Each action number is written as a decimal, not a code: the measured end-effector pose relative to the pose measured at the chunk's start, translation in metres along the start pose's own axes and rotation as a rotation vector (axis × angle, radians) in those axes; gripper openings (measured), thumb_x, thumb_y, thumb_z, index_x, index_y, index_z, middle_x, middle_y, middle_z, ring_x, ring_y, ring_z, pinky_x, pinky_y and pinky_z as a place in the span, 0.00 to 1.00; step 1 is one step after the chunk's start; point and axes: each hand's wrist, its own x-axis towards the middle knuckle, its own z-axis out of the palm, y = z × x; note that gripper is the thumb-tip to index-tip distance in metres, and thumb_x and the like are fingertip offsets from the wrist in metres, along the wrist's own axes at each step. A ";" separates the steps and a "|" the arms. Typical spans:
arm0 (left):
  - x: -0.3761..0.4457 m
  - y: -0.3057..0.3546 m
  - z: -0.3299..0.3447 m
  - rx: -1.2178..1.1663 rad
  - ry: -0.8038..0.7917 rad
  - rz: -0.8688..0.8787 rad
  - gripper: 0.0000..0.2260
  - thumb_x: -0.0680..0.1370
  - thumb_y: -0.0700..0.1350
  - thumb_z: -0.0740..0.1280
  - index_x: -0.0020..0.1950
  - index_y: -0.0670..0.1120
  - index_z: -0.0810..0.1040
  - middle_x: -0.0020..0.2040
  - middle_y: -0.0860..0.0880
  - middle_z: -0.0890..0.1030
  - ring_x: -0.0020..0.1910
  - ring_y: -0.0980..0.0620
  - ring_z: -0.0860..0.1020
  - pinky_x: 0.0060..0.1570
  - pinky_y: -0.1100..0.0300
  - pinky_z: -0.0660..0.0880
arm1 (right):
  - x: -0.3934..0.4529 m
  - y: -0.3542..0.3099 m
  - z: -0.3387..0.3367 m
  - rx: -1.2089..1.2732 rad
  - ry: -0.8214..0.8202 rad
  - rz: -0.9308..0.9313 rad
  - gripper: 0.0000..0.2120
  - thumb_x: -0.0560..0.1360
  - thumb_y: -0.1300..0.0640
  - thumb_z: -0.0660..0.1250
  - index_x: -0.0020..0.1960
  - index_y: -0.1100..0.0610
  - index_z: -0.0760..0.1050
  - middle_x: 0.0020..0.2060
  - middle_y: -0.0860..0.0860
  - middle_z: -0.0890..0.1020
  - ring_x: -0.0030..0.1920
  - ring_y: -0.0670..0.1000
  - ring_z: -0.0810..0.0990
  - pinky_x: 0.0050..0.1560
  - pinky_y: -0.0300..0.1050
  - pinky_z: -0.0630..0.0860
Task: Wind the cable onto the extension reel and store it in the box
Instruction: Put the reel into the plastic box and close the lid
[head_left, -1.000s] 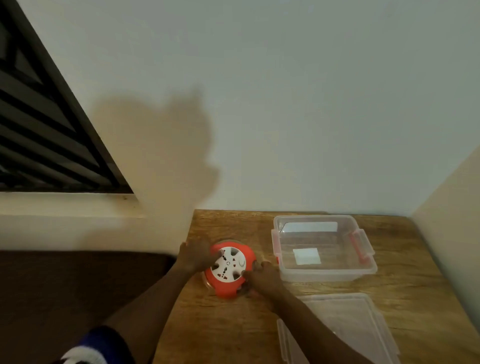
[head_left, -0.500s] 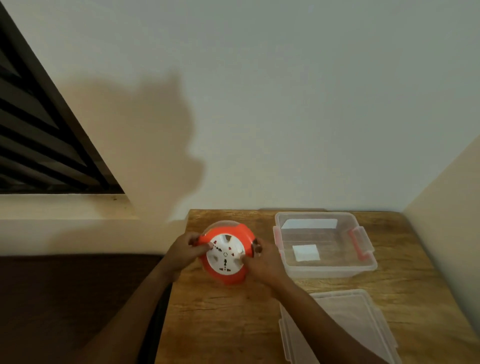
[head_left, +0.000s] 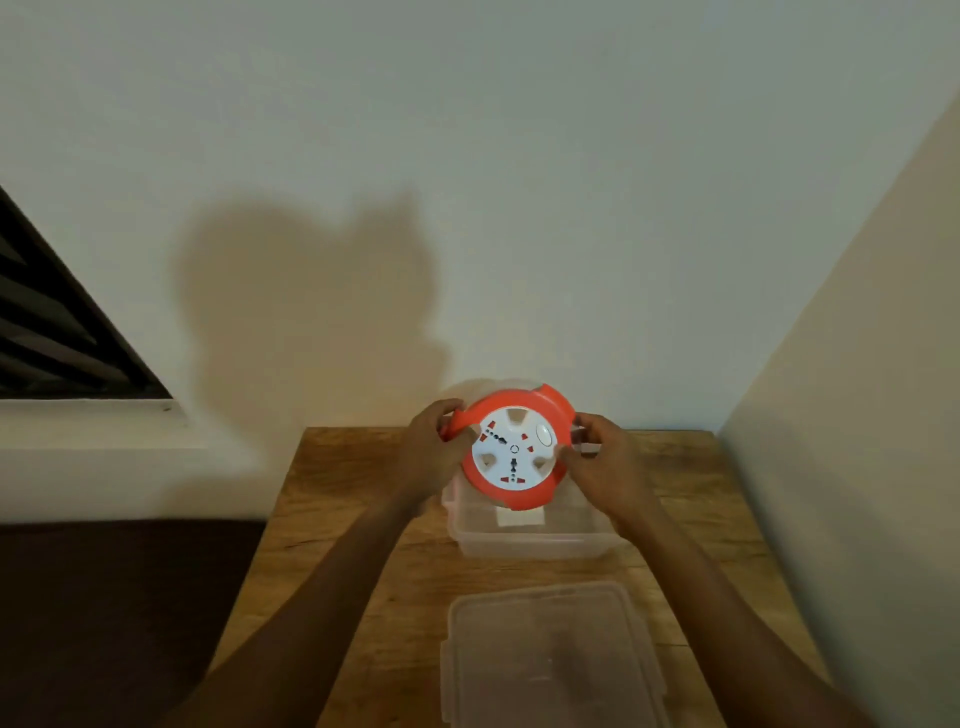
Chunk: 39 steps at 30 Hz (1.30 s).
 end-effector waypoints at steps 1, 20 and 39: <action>0.001 0.000 0.015 0.001 -0.014 -0.014 0.17 0.81 0.43 0.70 0.69 0.49 0.75 0.59 0.51 0.80 0.56 0.47 0.81 0.46 0.57 0.83 | 0.005 0.009 -0.010 -0.049 -0.003 -0.005 0.19 0.74 0.56 0.71 0.64 0.51 0.74 0.51 0.45 0.80 0.44 0.43 0.78 0.32 0.35 0.75; -0.004 -0.050 0.083 -0.163 -0.216 -0.484 0.12 0.84 0.41 0.59 0.56 0.52 0.81 0.47 0.48 0.89 0.50 0.44 0.86 0.40 0.45 0.85 | 0.043 0.078 -0.003 -0.735 -0.310 0.018 0.11 0.76 0.50 0.67 0.57 0.52 0.75 0.55 0.53 0.81 0.64 0.59 0.72 0.70 0.60 0.61; -0.120 -0.092 0.028 0.453 0.243 -0.164 0.08 0.77 0.44 0.74 0.44 0.55 0.77 0.45 0.53 0.81 0.43 0.56 0.79 0.42 0.61 0.77 | -0.090 0.125 -0.052 -0.167 0.150 0.349 0.12 0.78 0.53 0.65 0.60 0.54 0.74 0.56 0.53 0.79 0.50 0.49 0.76 0.52 0.49 0.74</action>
